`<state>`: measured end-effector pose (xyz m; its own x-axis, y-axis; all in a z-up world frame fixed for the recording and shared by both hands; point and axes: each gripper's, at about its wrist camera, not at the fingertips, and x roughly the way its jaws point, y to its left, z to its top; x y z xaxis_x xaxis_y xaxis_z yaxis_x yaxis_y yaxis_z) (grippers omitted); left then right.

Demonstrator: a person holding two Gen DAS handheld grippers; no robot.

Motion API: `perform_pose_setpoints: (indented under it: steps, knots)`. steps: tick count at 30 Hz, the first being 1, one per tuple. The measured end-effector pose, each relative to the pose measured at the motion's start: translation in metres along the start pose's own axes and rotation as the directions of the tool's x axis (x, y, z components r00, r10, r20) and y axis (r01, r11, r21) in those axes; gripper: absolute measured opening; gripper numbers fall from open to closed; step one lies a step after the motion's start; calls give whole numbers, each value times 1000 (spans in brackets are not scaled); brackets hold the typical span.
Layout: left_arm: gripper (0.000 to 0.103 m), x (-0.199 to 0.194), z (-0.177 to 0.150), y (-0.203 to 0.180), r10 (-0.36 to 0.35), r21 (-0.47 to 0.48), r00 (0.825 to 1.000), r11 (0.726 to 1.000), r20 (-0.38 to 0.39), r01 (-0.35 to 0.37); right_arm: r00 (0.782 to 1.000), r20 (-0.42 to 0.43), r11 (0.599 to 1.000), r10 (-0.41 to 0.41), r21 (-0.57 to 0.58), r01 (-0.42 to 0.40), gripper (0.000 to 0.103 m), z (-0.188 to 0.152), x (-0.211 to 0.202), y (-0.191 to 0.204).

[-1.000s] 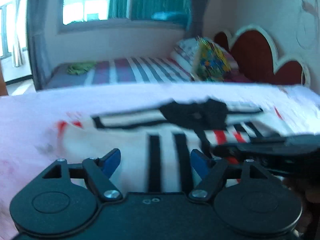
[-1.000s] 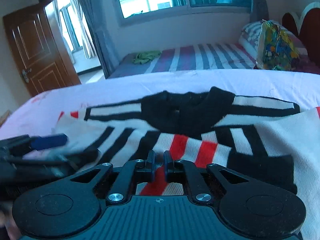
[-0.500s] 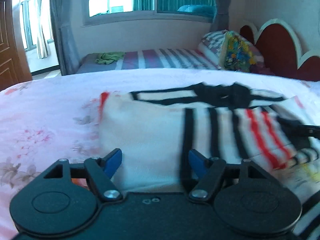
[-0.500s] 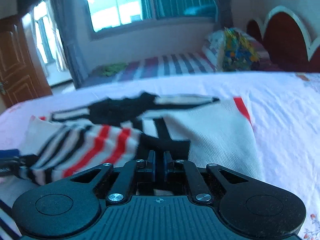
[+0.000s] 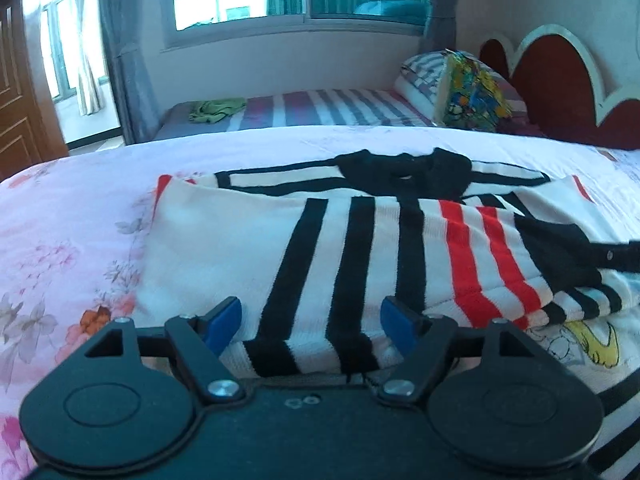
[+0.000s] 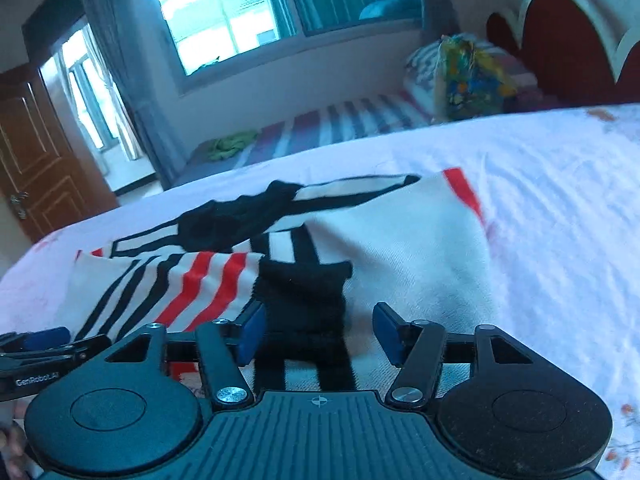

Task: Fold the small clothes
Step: 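Move both tools to the black sweater hem and grasp it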

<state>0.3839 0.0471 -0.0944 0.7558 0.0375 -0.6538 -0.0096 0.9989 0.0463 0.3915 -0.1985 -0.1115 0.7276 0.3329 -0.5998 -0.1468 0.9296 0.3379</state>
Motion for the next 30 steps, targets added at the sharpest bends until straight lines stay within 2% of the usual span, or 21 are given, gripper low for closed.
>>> perform_pose_setpoints:
  steps: [1, 4, 5, 8, 9, 12, 16, 18, 19, 20, 21, 24, 27, 29, 30]
  knots:
    - [74, -1, 0, 0, 8, -14, 1000, 1000, 9, -8, 1000, -11, 1000, 11, 1, -11, 34, -1, 1, -1]
    - [75, 0, 1, -3, 29, -37, 1000, 999, 3, -29, 998, -35, 999, 46, 1, -46, 26, -2, 8, -4]
    - [76, 4, 0, -3, 34, -41, 999, 999, -14, -35, 997, -42, 998, 58, -9, -58, 9, -3, 9, -3]
    - [75, 4, 1, 0, 45, -88, 999, 995, -18, -47, 995, -39, 995, 97, 1, -97, 9, 0, 3, -7]
    - [72, 0, 2, -1, 52, -95, 999, 994, -5, -52, 994, -35, 994, 105, -12, -106, 9, 0, -2, -7]
    - [73, -7, 0, -3, 61, -108, 998, 992, 9, -60, 992, -46, 991, 121, -48, -123, 9, -4, -17, -6]
    - [76, 4, -4, -12, 97, -70, 995, 993, -38, -100, 991, -95, 991, 98, -79, -105, 10, -7, -5, -9]
    - [72, -8, 1, -20, 113, -66, 994, 991, -9, -113, 999, -43, 994, 28, -107, -32, 16, 0, -13, -9]
    - [77, -18, 3, -27, 96, -50, 995, 994, 37, -94, 1000, -3, 992, 19, -121, -19, 17, 4, -20, -9]
    - [80, -26, 4, -37, 68, -24, 995, 998, 74, -66, 999, 13, 991, 49, -123, -47, 17, 8, -25, -9]
    - [83, -28, 5, -46, 50, -1, 996, 999, 77, -51, 997, 9, 989, 77, -131, -75, 17, 10, -27, -6]
    - [83, -14, 3, -67, 1, 25, 1000, 1000, 28, -2, 987, -51, 974, 152, -160, -158, 17, 6, -16, 10]
    - [90, 2, -3, -61, -16, -21, 1000, 1000, -23, 16, 990, -111, 978, 92, -176, -110, 17, -5, 1, 12]
    - [91, 2, -4, -48, -9, -38, 999, 999, -34, 8, 994, -90, 981, 63, -177, -78, 16, -7, -5, 4]
    - [91, 0, -5, -40, 18, -34, 999, 999, -37, -20, 996, -80, 981, 29, -191, -44, 17, -8, -8, 1]
